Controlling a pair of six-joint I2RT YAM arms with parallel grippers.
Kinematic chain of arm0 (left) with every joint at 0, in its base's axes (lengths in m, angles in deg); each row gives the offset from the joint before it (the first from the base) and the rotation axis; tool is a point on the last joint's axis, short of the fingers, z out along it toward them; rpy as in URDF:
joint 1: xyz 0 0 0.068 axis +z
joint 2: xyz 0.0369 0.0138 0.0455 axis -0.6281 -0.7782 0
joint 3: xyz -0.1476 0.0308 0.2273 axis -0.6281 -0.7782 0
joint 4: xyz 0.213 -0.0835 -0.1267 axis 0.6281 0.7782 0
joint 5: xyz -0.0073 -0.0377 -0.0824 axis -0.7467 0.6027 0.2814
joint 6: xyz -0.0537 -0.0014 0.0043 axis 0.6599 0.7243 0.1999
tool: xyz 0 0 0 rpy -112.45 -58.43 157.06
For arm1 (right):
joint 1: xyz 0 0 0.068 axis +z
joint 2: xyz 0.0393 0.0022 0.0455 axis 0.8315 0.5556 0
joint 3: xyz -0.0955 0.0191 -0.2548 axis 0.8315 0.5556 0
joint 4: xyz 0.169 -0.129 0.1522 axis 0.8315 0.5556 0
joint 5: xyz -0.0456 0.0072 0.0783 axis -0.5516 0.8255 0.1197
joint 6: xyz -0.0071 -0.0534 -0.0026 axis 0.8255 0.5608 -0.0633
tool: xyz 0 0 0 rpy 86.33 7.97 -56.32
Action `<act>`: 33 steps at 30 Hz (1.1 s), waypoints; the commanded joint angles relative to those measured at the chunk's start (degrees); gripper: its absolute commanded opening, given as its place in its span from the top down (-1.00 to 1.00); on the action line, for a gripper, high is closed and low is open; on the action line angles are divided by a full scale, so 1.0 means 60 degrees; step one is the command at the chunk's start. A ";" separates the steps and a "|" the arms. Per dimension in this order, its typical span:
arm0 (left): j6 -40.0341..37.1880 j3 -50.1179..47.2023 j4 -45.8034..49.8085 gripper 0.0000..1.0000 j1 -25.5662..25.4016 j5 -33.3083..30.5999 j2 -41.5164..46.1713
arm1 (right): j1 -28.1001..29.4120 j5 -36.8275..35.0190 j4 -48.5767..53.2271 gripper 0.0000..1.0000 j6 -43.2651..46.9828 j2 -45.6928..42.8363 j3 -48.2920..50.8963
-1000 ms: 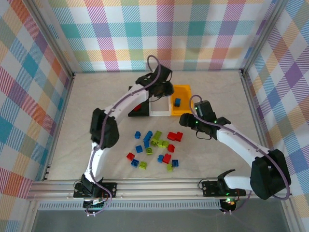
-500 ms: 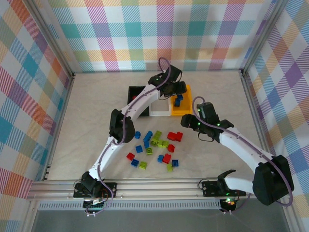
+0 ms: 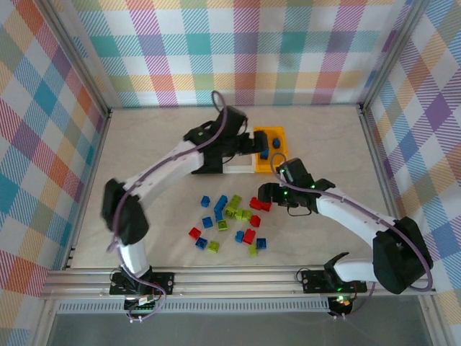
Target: Sort the legos into containers by color
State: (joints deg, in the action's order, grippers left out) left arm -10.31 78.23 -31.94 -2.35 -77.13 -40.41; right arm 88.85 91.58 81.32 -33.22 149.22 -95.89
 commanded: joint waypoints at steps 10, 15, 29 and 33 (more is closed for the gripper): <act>0.0156 -0.6294 -0.0271 -1.00 -0.0027 -0.1611 0.4601 | 0.1751 0.0071 0.0405 -0.40 -0.0193 0.0247 0.0845; 0.0254 -0.6941 0.0141 -1.00 -0.0012 -0.2078 0.5402 | 0.2368 0.0096 0.0655 -0.37 -0.0029 0.0028 0.0868; 0.0422 -0.7171 0.0254 -1.00 0.0163 -0.2296 0.5223 | 0.3796 -0.0311 0.0681 -0.44 0.0930 0.1332 0.0106; 0.0467 -0.7197 0.0344 -1.00 0.0253 -0.2354 0.5231 | 0.3894 -0.0534 0.1019 -0.41 0.1356 0.1743 -0.0205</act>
State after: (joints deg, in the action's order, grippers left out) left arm -8.39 35.33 -31.77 -1.65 -89.70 -8.80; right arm 111.73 89.81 85.08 -28.39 158.31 -95.24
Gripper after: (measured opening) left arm 0.998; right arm 0.708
